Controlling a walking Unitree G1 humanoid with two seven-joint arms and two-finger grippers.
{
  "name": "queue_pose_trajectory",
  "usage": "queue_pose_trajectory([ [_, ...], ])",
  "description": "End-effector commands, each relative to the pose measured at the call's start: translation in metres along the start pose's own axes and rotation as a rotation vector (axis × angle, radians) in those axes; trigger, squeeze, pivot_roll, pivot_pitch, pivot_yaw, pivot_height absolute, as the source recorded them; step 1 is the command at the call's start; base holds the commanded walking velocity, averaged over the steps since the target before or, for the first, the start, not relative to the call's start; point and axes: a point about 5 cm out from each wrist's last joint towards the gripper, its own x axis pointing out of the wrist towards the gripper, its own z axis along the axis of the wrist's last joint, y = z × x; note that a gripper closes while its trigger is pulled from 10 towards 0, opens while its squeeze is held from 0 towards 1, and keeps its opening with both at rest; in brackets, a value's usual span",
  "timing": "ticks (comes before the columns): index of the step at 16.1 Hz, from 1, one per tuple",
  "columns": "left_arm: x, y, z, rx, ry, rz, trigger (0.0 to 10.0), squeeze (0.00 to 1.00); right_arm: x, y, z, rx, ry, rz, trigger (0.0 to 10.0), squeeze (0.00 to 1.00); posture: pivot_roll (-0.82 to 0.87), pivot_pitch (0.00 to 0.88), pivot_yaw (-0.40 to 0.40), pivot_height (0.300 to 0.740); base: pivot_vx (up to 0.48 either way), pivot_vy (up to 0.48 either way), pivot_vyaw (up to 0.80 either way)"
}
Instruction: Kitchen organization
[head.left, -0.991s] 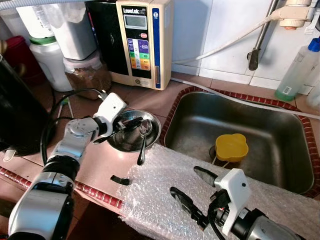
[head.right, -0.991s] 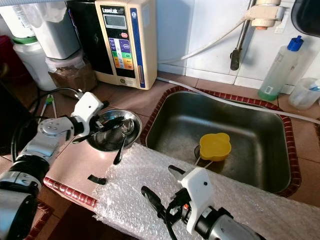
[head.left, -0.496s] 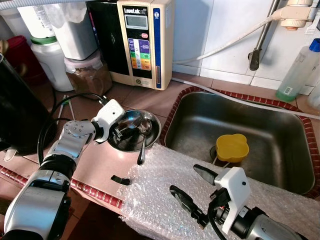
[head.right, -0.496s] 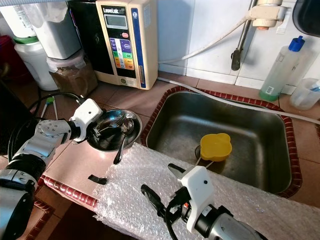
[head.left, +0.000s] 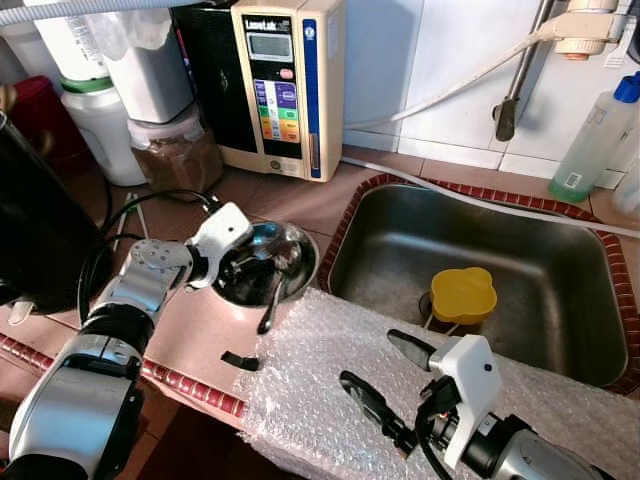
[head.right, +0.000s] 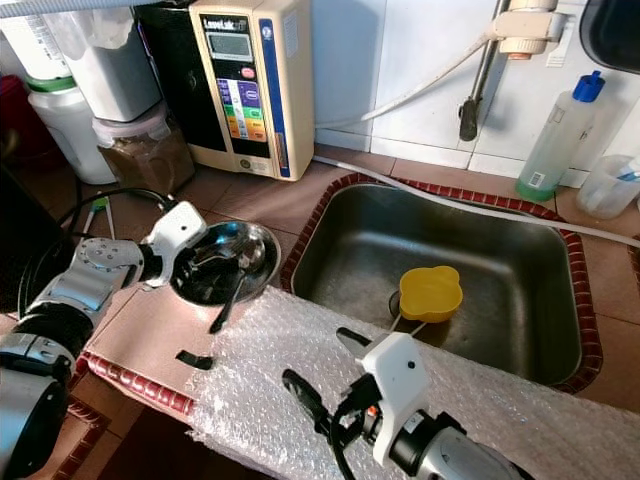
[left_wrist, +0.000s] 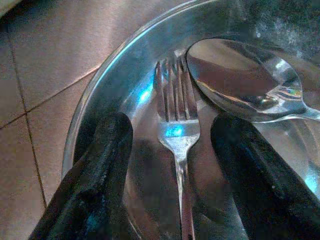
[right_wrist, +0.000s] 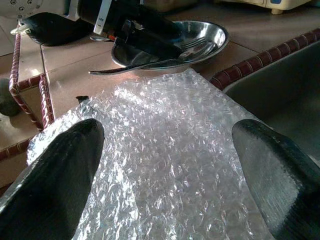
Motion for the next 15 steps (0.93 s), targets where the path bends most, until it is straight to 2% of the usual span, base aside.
queue_pose_trajectory([
  [1, -0.0013, -0.0021, -0.0166, -0.037, 0.098, -0.015, 0.0, 0.00, -0.0007, 0.0005, 0.0021, -0.008, -0.012, 0.003, 10.0, 0.00, -0.08, 0.062, 0.099, 0.740, 0.000, 0.000, 0.00],
  [6, -0.0013, 0.0019, -0.0214, -0.097, 0.173, 0.043, 0.0, 0.00, -0.0014, 0.0016, 0.0026, 0.002, -0.022, 0.006, 10.0, 0.00, -0.07, 0.062, 0.102, 0.740, 0.000, 0.000, 0.00],
  [9, 0.0019, -0.0024, -0.0229, -0.118, 0.191, 0.027, 0.0, 0.00, -0.0010, 0.0015, 0.0038, 0.002, -0.027, 0.004, 10.0, 0.00, -0.08, 0.063, 0.103, 0.740, 0.000, 0.000, 0.00],
  [13, 0.0025, -0.0028, -0.0238, -0.136, 0.194, 0.036, 0.0, 0.00, -0.0006, 0.0013, 0.0041, 0.001, -0.028, 0.004, 10.0, 0.00, -0.08, 0.061, 0.103, 0.740, 0.000, 0.000, 0.00],
  [15, 0.0029, 0.0005, -0.0201, -0.140, 0.168, 0.082, 0.0, 0.00, -0.0005, 0.0009, 0.0047, 0.000, -0.030, 0.003, 10.0, 0.00, -0.08, 0.060, 0.102, 0.740, 0.000, 0.000, 0.00],
])
